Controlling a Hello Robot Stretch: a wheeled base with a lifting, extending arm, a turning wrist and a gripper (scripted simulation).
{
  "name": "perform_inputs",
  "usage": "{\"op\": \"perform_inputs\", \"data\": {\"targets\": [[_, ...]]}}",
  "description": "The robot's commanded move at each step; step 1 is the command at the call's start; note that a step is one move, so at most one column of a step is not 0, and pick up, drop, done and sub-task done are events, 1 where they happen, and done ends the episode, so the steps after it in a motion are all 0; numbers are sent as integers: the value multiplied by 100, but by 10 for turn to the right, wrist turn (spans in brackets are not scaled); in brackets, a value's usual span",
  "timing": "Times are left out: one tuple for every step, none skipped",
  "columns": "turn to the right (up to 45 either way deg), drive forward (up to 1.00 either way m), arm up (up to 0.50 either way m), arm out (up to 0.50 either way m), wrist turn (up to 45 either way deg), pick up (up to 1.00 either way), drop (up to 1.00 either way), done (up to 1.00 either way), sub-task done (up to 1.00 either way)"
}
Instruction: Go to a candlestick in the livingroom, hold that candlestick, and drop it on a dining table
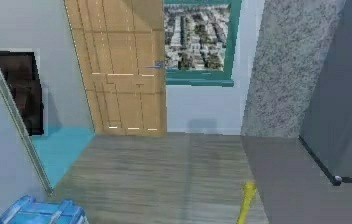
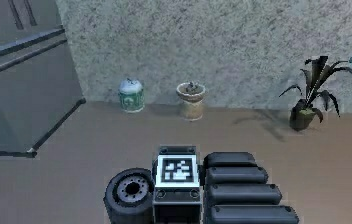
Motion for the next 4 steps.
{"op": "perform_inputs", "data": {"targets": [[0,40,0,0,0,0,0,0,0],[-120,0,0,0,0,0,0,0,0],[0,60,0,0,0,0,0,0,0],[-390,0,0,0,0,0,0,0,0]]}}
